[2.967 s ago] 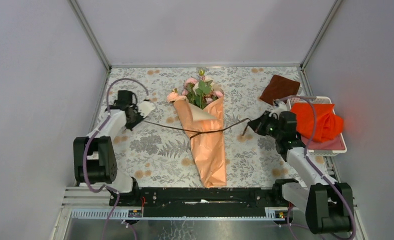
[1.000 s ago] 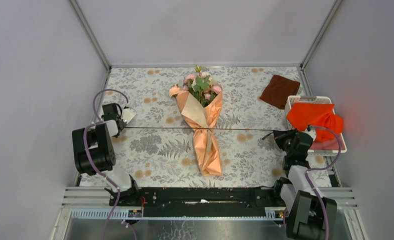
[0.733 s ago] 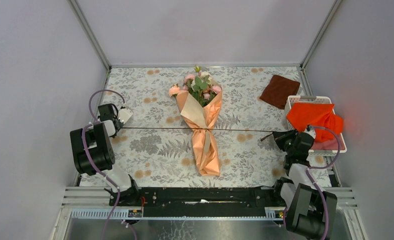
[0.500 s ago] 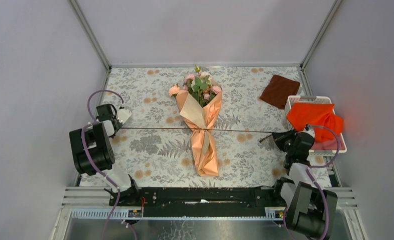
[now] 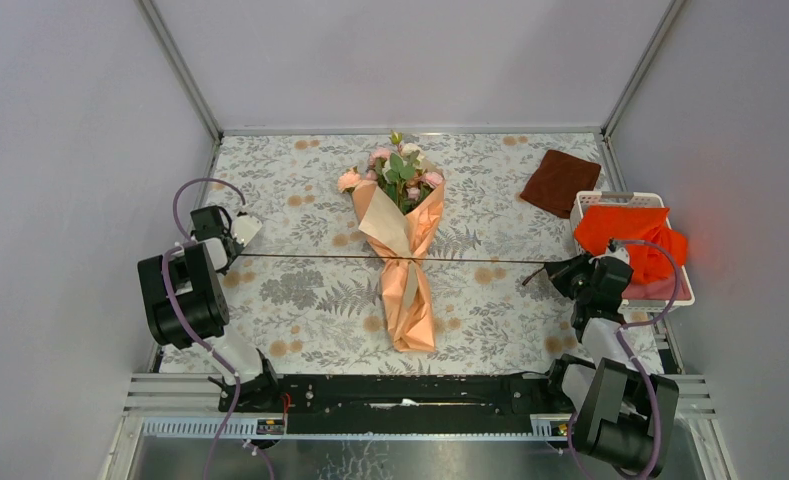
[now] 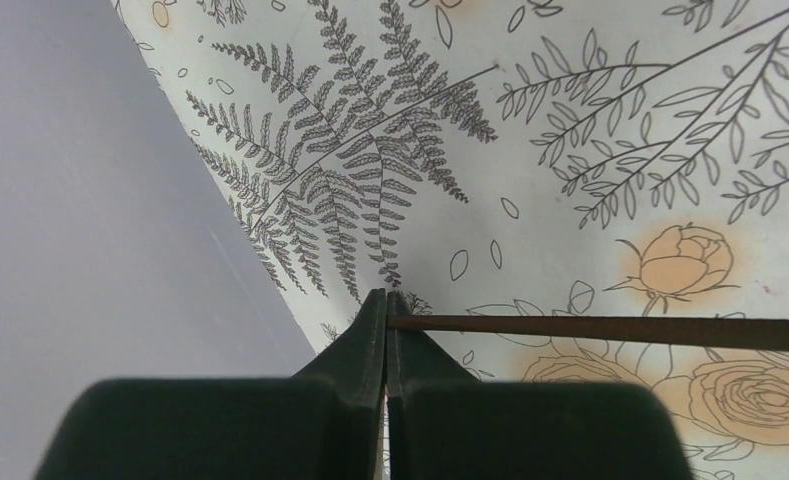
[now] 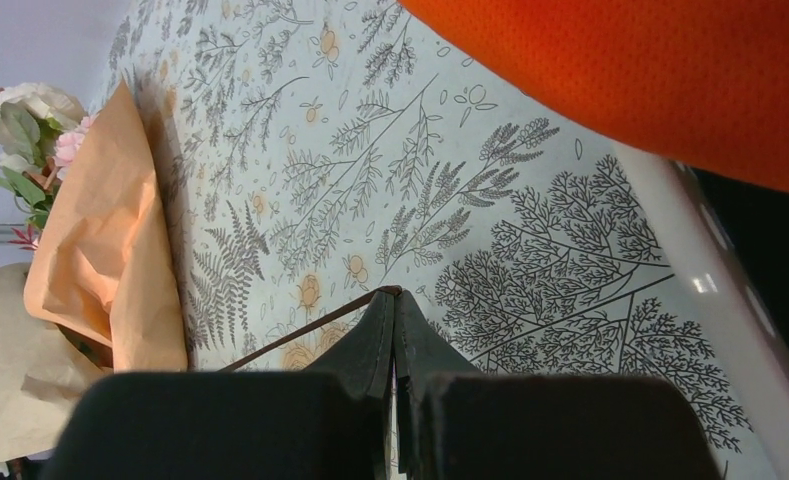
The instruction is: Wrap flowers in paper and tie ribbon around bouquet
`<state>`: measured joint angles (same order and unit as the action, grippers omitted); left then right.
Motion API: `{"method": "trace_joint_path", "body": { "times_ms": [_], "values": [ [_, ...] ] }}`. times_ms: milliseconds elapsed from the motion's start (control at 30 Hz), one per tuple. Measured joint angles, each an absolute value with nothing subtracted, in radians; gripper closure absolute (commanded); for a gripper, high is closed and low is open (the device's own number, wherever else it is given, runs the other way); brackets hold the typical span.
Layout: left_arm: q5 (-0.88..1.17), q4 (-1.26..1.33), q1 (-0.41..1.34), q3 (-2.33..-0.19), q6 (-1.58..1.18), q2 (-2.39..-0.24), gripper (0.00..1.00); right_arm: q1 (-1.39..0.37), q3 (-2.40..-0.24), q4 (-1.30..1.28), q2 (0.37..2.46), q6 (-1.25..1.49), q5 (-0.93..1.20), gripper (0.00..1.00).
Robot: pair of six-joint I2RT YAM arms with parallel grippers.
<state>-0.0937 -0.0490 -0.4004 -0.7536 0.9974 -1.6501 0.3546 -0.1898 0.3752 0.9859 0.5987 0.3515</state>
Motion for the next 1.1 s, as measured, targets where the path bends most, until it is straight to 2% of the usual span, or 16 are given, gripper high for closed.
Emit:
{"method": "trace_joint_path", "body": {
  "times_ms": [800, 900, 1100],
  "values": [
    [-0.051, -0.126, -0.410, -0.808, 0.959, -1.666, 1.00, 0.398, -0.216, 0.390, 1.069, 0.606, 0.454, 1.00],
    [-0.031, -0.200, -0.369, -0.810, 0.932, -1.629, 1.00, 0.303, -0.247, 0.323, 1.002, 0.576, 0.404, 1.00],
    [0.111, -0.414, -0.183, -0.967, 0.820, -1.508, 1.00, -0.080, -0.334, 0.255, 0.918, 0.532, 0.290, 1.00]
  ]
}}
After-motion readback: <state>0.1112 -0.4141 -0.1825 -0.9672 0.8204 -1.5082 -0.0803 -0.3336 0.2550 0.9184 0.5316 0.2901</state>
